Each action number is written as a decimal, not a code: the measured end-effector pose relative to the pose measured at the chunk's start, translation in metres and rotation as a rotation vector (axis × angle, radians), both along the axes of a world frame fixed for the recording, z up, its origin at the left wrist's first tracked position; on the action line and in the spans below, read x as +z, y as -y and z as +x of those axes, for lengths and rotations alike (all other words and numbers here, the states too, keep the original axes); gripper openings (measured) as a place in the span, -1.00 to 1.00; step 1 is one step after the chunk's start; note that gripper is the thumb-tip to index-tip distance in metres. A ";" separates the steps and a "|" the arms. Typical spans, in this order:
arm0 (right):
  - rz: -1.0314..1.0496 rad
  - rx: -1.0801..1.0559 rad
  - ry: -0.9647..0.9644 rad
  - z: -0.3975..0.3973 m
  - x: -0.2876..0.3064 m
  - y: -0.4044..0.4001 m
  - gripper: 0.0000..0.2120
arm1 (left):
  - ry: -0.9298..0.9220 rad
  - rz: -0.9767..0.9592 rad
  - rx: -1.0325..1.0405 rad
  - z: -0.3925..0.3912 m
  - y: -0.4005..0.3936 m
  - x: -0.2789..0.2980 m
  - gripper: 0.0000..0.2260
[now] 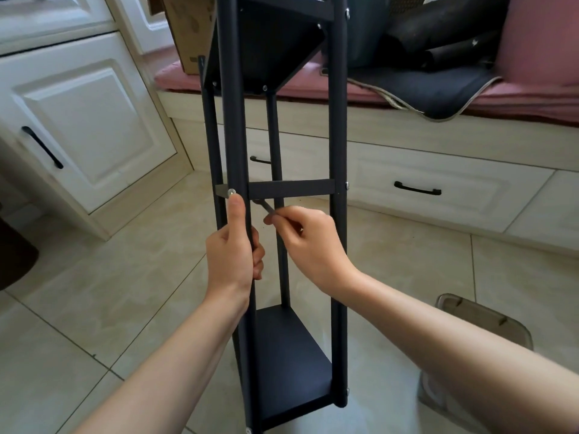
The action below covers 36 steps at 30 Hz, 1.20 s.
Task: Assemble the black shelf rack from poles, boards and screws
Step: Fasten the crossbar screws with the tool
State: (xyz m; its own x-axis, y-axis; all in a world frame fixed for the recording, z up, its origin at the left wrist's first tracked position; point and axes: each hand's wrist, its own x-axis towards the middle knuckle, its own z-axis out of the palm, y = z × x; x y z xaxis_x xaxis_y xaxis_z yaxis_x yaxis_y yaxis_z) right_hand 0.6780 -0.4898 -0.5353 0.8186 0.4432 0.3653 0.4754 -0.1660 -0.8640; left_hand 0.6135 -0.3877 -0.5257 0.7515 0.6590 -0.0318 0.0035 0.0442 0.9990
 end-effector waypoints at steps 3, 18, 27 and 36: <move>-0.027 -0.003 0.011 0.001 0.008 0.001 -0.80 | -0.017 0.001 -0.001 -0.001 0.001 0.001 -0.39; 0.120 -0.037 0.007 0.007 -0.012 -0.019 -0.81 | -0.009 0.006 -0.011 0.001 0.000 0.000 -0.40; 0.136 -0.100 0.148 0.013 -0.027 -0.027 -0.88 | -0.005 0.017 -0.012 0.002 0.005 -0.002 -0.40; 0.198 -0.173 0.052 0.014 -0.039 -0.046 -0.82 | 0.006 0.056 -0.030 0.004 0.005 -0.004 -0.37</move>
